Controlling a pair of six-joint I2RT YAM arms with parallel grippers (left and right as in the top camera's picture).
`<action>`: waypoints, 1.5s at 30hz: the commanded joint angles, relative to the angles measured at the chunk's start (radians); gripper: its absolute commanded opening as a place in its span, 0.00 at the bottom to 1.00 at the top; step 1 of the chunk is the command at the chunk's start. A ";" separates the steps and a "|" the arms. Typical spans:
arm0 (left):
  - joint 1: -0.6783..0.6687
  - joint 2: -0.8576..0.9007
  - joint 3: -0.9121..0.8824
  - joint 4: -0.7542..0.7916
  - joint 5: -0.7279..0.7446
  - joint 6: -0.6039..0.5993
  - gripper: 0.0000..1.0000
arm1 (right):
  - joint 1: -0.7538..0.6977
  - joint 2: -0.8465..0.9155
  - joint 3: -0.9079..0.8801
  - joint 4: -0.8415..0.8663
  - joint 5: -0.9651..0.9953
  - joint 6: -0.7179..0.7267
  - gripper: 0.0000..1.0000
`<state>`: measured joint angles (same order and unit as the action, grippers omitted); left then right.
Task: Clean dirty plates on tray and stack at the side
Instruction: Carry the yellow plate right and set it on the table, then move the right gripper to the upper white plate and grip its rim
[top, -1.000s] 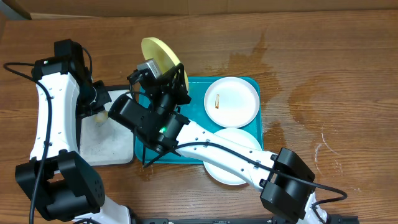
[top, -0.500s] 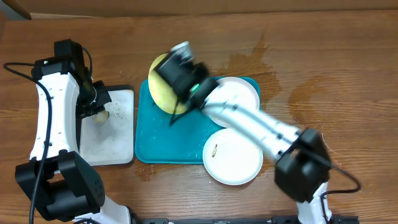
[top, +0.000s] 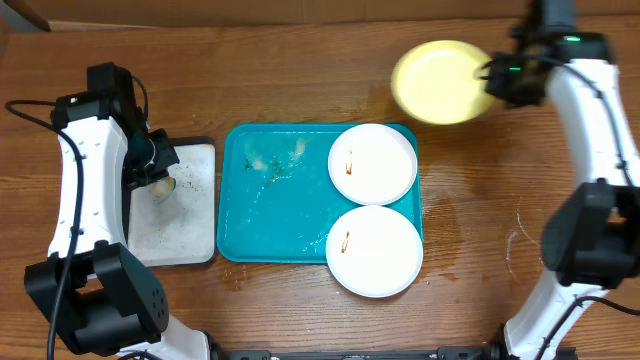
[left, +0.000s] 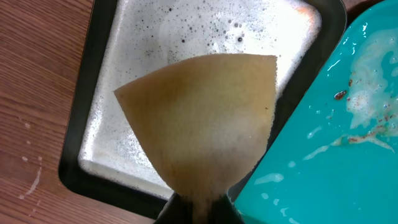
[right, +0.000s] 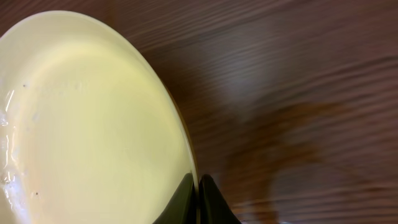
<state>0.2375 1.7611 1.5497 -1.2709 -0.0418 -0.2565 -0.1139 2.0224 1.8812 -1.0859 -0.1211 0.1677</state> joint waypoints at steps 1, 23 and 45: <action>-0.002 -0.016 -0.003 0.000 0.002 -0.013 0.04 | -0.137 0.006 -0.017 0.006 -0.037 -0.046 0.04; -0.002 -0.016 -0.003 0.016 0.003 -0.010 0.04 | -0.225 0.087 -0.119 -0.068 -0.180 -0.091 0.46; -0.002 -0.016 -0.003 -0.006 0.035 0.010 0.04 | 0.474 0.088 -0.132 -0.069 -0.182 -0.027 0.25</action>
<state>0.2375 1.7611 1.5497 -1.2743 -0.0189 -0.2558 0.2741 2.1258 1.7531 -1.1999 -0.4320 0.0505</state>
